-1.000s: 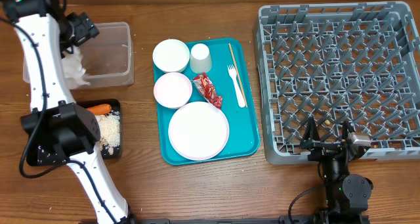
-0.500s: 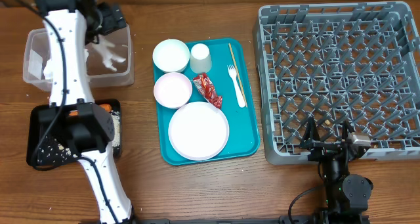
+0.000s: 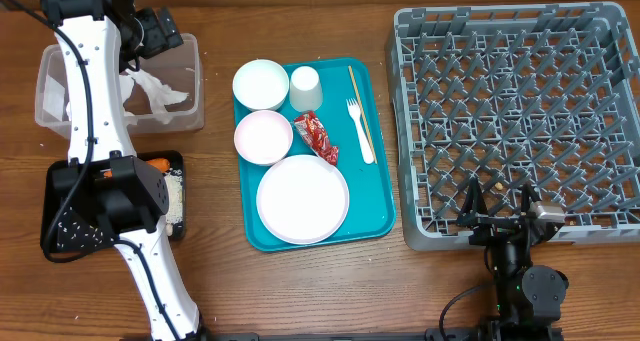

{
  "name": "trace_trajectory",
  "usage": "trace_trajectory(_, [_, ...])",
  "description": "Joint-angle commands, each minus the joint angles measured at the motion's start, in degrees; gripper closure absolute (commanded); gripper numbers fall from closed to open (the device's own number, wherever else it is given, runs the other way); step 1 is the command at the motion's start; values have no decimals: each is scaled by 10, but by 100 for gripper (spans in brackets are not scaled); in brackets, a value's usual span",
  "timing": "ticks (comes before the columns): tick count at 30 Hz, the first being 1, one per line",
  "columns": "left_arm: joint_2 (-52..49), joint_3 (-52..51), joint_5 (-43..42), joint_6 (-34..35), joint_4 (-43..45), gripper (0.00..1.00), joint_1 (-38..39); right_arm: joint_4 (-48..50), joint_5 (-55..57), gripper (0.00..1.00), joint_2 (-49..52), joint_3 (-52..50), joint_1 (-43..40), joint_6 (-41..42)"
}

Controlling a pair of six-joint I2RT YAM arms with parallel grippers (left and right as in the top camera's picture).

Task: Sort waste into correct bins and load items into the dishwasher rack
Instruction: 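Carry the tissues left and drop them into the clear bin, then reach the left gripper back toward the teal tray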

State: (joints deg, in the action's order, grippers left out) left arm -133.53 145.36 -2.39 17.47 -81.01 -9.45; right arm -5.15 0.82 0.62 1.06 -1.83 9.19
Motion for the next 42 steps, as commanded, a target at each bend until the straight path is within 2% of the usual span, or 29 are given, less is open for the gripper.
trace_trajectory(1, [6, 10, -60, -11, -17, 0, 17, 4, 1, 0, -4, -6, 3, -1])
trace_trajectory(4, [6, 10, -127, -45, -36, 0, 50, 4, 1, 0, -4, -6, 3, 0])
trace_trajectory(9, [6, 10, -130, -52, -76, 0, 148, 4, 1, 0, -4, -6, 3, -1])
trace_trajectory(15, [-2, 2, -59, 61, -104, 0, 271, 4, 1, 0, -4, -6, 3, -1])
trace_trajectory(20, [-2, -81, -37, 168, -85, 3, 343, 4, 1, 0, -4, -6, 3, -1])
trace_trajectory(29, [-2, -218, -36, 248, 13, 3, 378, 4, 1, 0, -4, -6, 3, -1])
trace_trajectory(42, [-2, -304, -43, 278, 78, 3, 378, 4, 1, 0, -4, -6, 3, -1])
